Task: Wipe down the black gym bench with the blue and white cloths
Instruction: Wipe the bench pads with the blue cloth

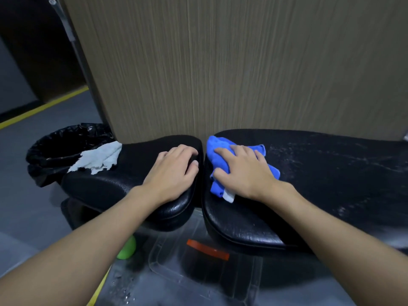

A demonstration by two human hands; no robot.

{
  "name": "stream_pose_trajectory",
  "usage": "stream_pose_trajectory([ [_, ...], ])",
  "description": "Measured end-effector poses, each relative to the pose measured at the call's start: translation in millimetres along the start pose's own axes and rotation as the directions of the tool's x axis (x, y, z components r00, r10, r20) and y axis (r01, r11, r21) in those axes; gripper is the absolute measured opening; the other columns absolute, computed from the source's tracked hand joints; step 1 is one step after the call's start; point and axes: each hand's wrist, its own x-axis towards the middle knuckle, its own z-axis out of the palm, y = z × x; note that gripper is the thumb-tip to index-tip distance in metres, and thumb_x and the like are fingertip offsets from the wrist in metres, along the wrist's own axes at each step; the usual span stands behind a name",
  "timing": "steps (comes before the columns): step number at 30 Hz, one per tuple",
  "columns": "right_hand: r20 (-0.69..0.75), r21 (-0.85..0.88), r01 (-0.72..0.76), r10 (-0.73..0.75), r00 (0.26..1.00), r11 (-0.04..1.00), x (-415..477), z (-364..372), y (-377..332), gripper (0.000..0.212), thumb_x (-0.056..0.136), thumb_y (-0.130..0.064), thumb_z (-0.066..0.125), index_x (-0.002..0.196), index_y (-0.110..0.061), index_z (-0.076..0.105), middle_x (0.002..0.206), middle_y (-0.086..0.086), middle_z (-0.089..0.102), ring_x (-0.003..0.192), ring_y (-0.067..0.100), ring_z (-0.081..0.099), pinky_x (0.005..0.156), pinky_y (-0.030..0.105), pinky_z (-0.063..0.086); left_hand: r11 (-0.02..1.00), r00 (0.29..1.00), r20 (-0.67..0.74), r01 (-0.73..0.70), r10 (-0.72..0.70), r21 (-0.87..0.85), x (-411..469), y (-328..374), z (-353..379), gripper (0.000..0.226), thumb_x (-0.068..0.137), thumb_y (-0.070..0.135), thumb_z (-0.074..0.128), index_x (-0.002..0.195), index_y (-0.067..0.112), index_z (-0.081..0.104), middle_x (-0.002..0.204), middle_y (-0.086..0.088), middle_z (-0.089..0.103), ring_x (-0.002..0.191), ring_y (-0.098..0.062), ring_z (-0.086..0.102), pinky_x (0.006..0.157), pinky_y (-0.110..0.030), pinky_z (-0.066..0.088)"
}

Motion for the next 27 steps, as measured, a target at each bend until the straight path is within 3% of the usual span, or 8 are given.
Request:
stream_pose_trajectory([
  [6, 0.012, -0.027, 0.017, -0.017, 1.0, 0.999, -80, -11, -8, 0.084, 0.07, -0.068, 0.012, 0.147, -0.041, 0.03, 0.156, 0.002, 0.031, 0.146, 0.024, 0.019, 0.119, 0.05, 0.012, 1.0, 0.999, 0.045, 0.007, -0.006, -0.026, 0, 6, -3, 0.026, 0.095, 0.03, 0.044, 0.117, 0.022, 0.056, 0.113, 0.008, 0.059, 0.111, -0.016, 0.052, 0.1, -0.039, 0.034],
  [11, 0.022, -0.024, -0.021, 0.022, 1.0, 0.999, -97, -22, -21, 0.083, 0.075, -0.076, 0.014, 0.144, -0.033, 0.035, 0.165, 0.003, 0.007, 0.152, 0.025, -0.004, 0.119, 0.055, 0.0, 0.998, 0.996, 0.086, 0.013, -0.007, -0.066, -4, 12, -1, 0.034, 0.094, 0.036, 0.044, 0.125, 0.026, 0.054, 0.13, 0.009, 0.057, 0.127, -0.013, 0.045, 0.111, -0.046, 0.027],
  [16, 0.003, -0.088, -0.02, 0.02, 1.0, 0.996, -73, -8, -16, 0.066, 0.085, -0.059, 0.023, 0.149, -0.042, 0.022, 0.163, 0.001, 0.017, 0.149, 0.028, 0.013, 0.114, 0.06, 0.011, 1.0, 0.973, 0.231, 0.006, -0.003, -0.009, -5, 14, 0, 0.049, 0.097, 0.046, 0.036, 0.144, 0.033, 0.036, 0.154, 0.014, 0.033, 0.147, -0.012, 0.017, 0.118, -0.051, 0.009],
  [20, 0.001, -0.091, -0.06, 0.061, 0.998, 0.994, -34, -6, 1, 0.058, 0.094, -0.053, 0.034, 0.151, -0.042, 0.023, 0.163, 0.007, 0.017, 0.149, 0.028, 0.012, 0.115, 0.059, 0.01, 0.999, 0.967, 0.254, 0.016, -0.024, 0.035, 3, 16, 0, 0.051, 0.097, 0.051, 0.032, 0.145, 0.034, 0.035, 0.154, 0.015, 0.031, 0.147, -0.01, 0.014, 0.117, -0.052, 0.008],
  [27, -0.084, -0.082, -0.145, 0.138, 0.987, 0.986, 51, 0, 35, 0.054, 0.092, -0.053, 0.037, 0.144, -0.039, 0.036, 0.145, 0.008, 0.042, 0.136, 0.028, 0.033, 0.108, 0.056, 0.022, 0.992, 0.963, 0.269, -0.011, -0.023, 0.127, 16, 18, 11, 0.062, 0.094, 0.06, 0.025, 0.15, 0.034, 0.027, 0.157, 0.017, 0.025, 0.146, -0.008, 0.011, 0.115, -0.053, 0.008],
])
